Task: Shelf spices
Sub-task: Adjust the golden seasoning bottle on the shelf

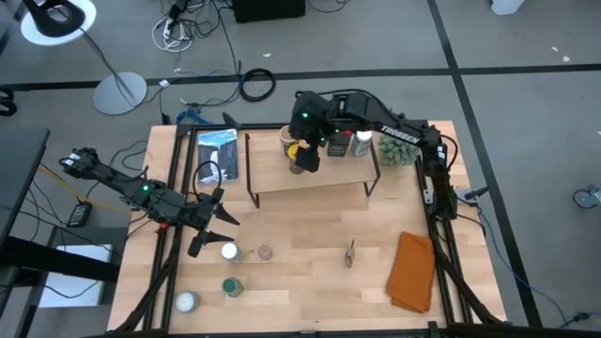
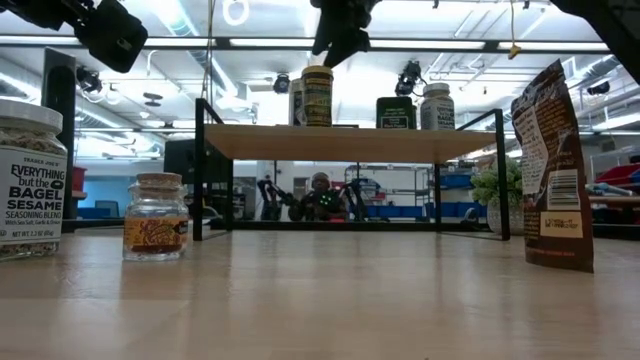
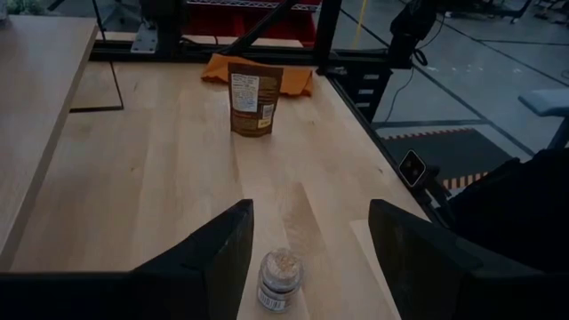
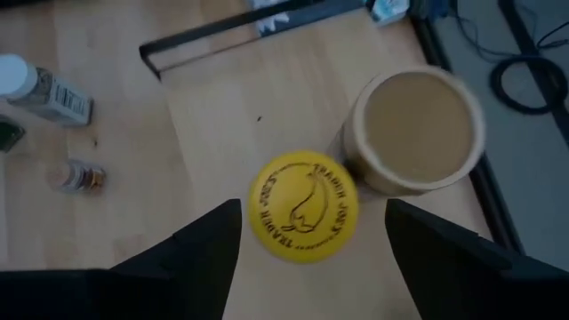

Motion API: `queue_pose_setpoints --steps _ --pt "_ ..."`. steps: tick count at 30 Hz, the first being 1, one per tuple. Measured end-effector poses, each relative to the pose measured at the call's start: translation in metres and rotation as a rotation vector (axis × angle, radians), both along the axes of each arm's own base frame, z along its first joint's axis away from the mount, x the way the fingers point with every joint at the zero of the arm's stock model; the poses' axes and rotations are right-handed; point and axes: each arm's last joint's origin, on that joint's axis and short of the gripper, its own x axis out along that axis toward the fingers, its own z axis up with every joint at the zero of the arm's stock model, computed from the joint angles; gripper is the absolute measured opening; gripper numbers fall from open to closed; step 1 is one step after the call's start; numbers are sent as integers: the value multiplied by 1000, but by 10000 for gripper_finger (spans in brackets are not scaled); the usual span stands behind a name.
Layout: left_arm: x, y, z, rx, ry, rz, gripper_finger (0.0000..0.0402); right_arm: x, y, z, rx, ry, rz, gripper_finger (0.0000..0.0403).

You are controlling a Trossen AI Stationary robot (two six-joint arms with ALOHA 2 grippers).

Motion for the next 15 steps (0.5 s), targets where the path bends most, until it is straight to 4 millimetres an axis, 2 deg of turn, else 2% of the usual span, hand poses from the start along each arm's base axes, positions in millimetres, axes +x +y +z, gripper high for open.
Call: queue_pose_setpoints --steps 8,11,15 --pt "0 0 0 1 1 0 229 9 -9 6 -31 -123 -14 253" --pt "0 0 0 1 1 0 229 13 -13 3 -39 -149 -22 224" --pt "0 0 0 5 0 -2 229 14 -17 4 -48 -167 -26 161"
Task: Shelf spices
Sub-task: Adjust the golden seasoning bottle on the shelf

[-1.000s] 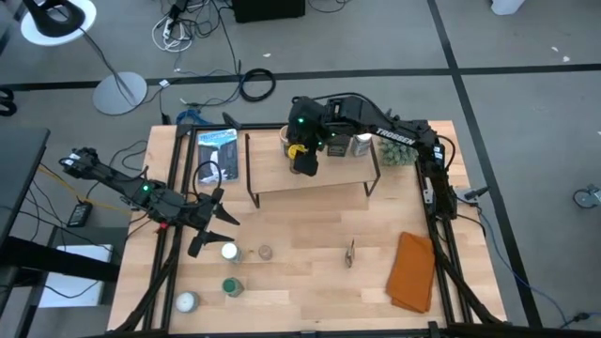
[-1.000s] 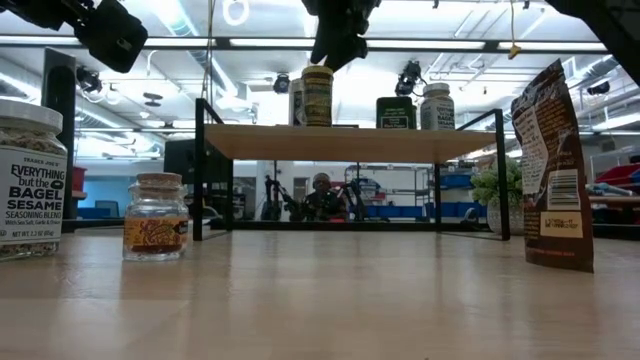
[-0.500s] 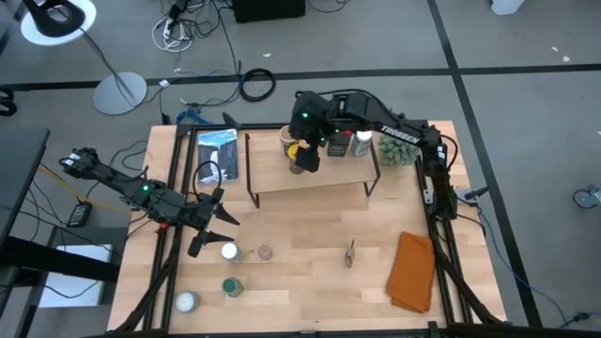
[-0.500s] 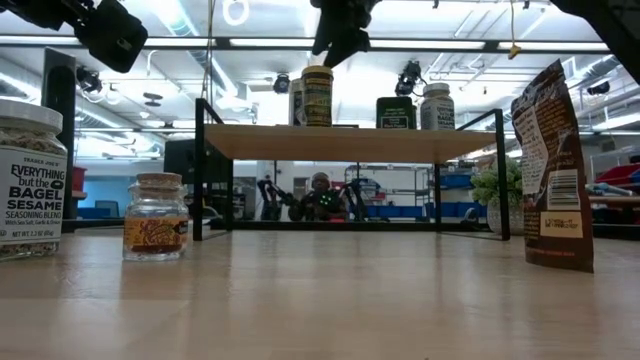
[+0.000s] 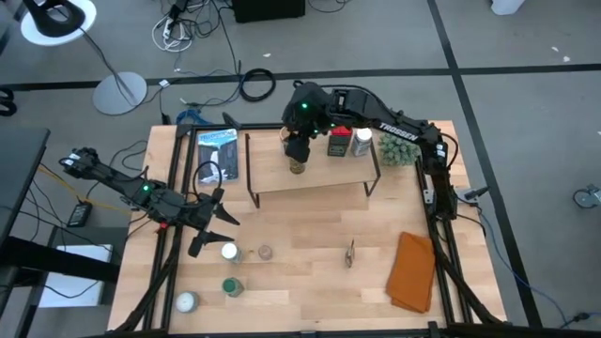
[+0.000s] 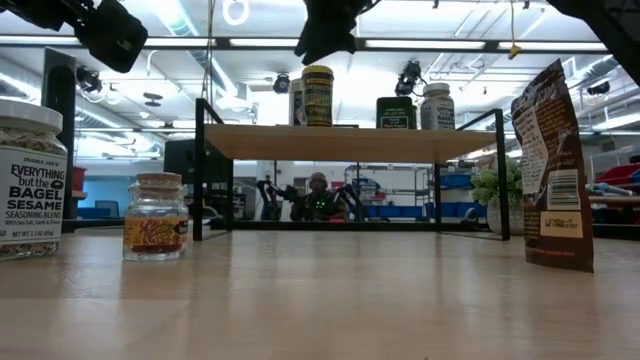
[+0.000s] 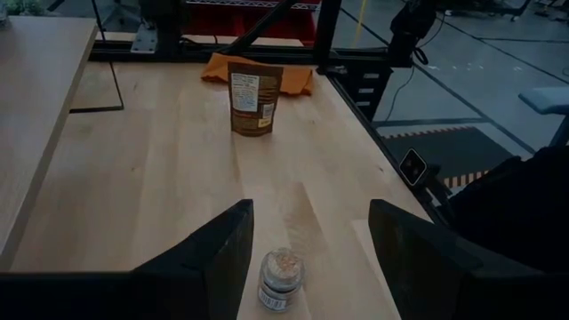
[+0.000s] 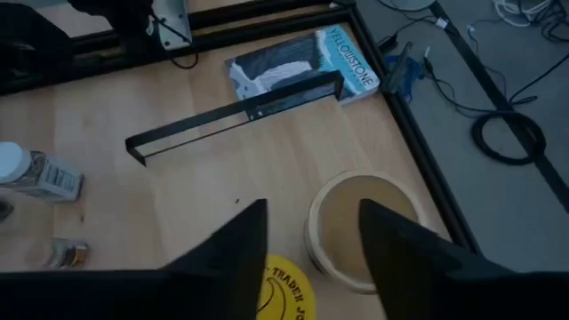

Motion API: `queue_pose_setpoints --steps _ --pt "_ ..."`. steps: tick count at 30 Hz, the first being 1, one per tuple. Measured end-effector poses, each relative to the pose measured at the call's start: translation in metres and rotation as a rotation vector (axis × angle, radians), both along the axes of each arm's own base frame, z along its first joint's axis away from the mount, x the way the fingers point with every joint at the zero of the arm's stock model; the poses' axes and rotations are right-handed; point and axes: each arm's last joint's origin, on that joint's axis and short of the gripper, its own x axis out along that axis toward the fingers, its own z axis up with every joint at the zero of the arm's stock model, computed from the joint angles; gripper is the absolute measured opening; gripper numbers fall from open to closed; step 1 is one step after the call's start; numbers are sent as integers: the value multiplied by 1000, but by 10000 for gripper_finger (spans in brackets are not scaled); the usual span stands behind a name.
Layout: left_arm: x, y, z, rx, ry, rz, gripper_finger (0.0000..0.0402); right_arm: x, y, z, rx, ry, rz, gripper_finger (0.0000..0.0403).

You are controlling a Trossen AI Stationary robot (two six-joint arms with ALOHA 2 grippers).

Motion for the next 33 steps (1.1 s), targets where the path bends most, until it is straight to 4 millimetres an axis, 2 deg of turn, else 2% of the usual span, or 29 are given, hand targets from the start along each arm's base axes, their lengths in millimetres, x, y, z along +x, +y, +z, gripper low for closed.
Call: queue_pose_setpoints --steps 6,11,21,33 --pt "0 0 0 14 -5 -5 229 5 -3 -12 -11 21 14 66" --pt "0 0 0 16 -5 -5 229 10 -6 -21 -30 16 26 10" --pt "0 0 0 16 -5 -6 229 7 -23 -23 -57 8 -50 4" --pt "0 0 0 18 -1 -5 229 5 -29 -23 -51 8 -62 2"
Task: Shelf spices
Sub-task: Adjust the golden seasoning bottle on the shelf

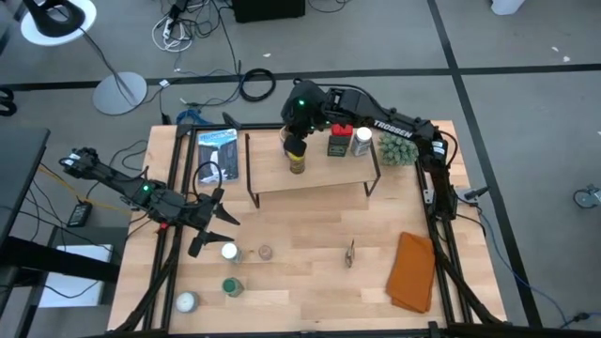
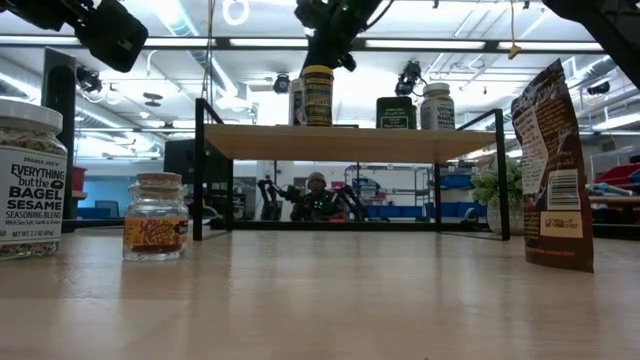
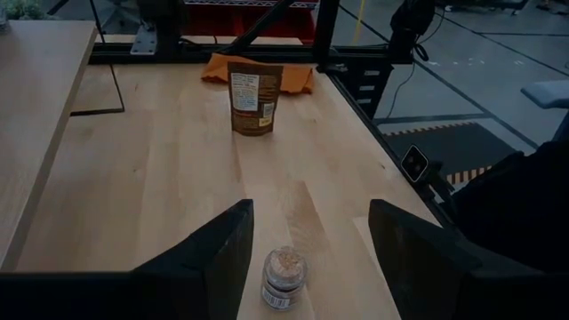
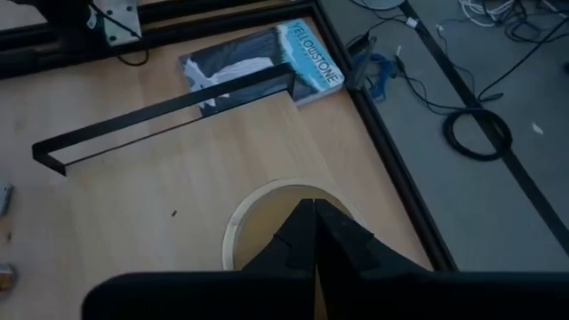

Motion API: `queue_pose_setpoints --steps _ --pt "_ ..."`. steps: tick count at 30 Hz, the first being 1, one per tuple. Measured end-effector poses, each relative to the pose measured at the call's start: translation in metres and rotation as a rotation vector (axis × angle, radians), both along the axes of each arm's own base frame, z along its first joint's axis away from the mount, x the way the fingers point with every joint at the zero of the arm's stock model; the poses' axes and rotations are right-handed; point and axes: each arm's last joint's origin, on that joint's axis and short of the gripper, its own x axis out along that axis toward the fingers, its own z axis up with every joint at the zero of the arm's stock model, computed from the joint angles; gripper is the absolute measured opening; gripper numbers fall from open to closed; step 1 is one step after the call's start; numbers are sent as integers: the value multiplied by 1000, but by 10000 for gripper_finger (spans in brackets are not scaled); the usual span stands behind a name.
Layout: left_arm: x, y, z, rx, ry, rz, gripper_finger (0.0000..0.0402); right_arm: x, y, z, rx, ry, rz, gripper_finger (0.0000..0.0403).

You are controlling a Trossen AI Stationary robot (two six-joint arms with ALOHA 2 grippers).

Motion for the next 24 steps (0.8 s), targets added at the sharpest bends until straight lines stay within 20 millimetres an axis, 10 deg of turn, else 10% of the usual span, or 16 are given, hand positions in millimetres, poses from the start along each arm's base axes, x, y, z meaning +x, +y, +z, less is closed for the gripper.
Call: queue_pose_setpoints --steps 24 --pt "0 0 0 4 3 -1 229 -7 -13 -2 48 10 -92 1"
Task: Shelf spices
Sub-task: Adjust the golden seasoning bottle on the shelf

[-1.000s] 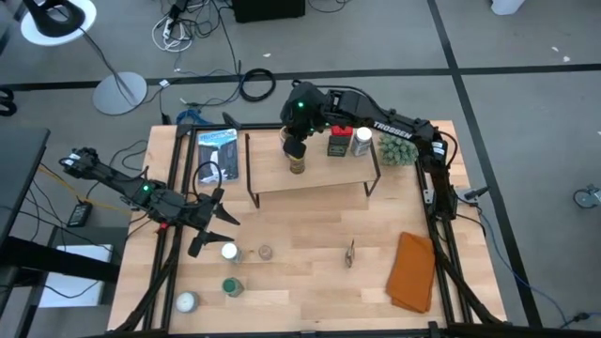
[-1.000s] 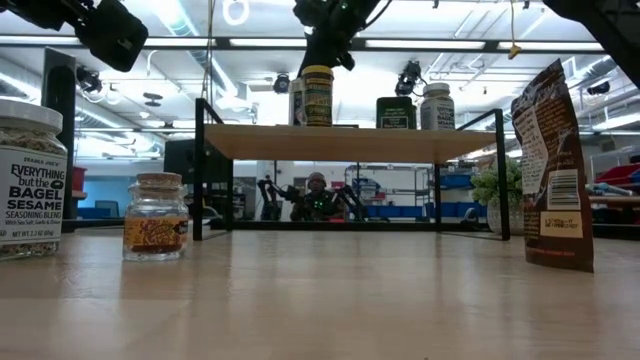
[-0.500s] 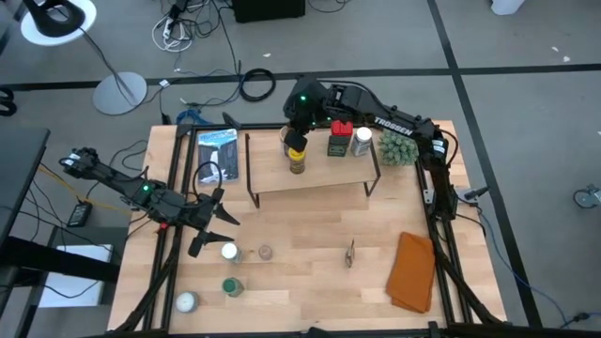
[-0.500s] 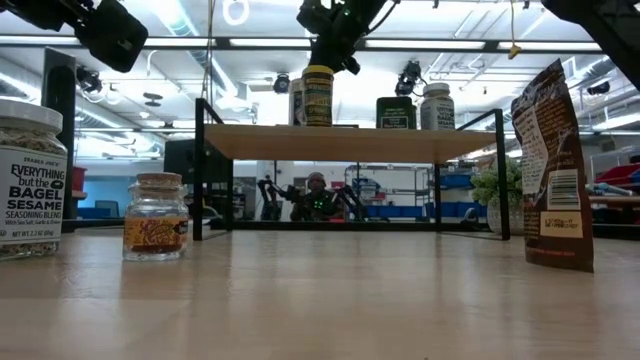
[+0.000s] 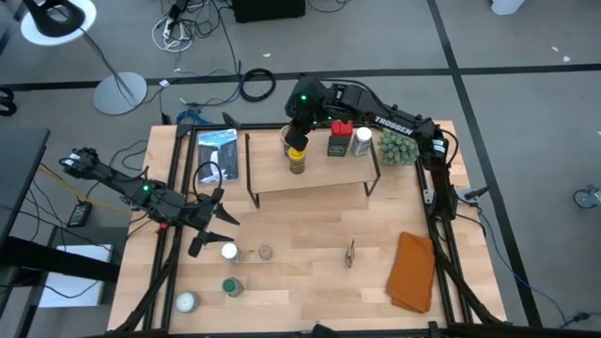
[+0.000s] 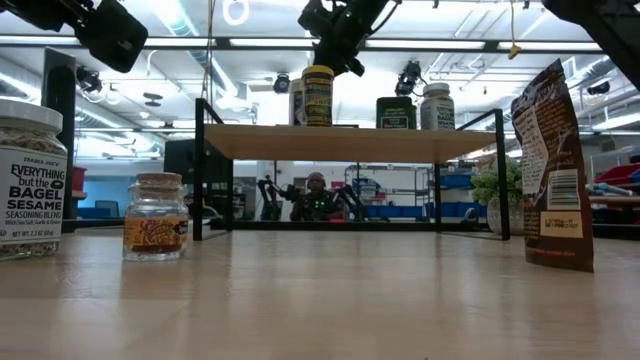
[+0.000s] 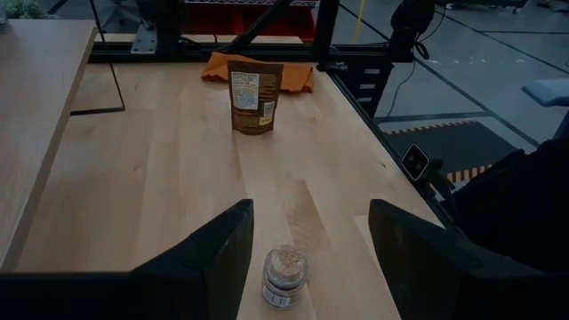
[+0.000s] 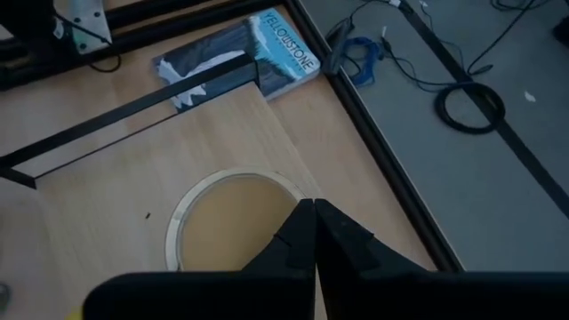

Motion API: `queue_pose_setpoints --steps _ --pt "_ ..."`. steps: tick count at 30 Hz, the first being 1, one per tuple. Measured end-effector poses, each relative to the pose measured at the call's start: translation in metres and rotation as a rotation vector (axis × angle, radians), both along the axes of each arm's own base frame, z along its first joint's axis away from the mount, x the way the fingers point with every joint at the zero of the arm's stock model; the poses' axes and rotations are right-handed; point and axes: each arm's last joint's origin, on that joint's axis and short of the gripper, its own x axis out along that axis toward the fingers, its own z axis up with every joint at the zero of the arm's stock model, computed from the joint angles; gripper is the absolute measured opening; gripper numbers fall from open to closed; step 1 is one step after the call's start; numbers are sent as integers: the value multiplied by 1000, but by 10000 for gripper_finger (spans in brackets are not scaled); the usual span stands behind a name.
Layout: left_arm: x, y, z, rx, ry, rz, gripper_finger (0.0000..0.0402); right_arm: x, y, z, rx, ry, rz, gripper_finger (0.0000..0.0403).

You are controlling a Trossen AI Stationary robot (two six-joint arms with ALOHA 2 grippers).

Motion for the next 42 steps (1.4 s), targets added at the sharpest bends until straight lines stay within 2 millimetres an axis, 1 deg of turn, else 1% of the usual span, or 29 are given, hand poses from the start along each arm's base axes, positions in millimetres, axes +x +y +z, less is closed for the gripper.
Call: queue_pose_setpoints --steps 7,12,17,30,37,42 --pt "0 0 0 -1 0 0 229 2 -3 -9 -31 8 -41 1" --pt "0 0 -1 3 10 1 229 6 -5 -8 -52 -27 -51 1" --pt "0 0 -1 5 14 1 229 7 -4 -8 -49 -37 -42 1" --pt "0 0 -1 4 14 1 229 12 10 -8 -52 -39 -11 1" --pt "0 0 -1 4 13 1 229 10 23 0 -48 -35 16 1" --pt "0 0 -1 4 13 1 229 8 26 6 -83 -28 -8 1"
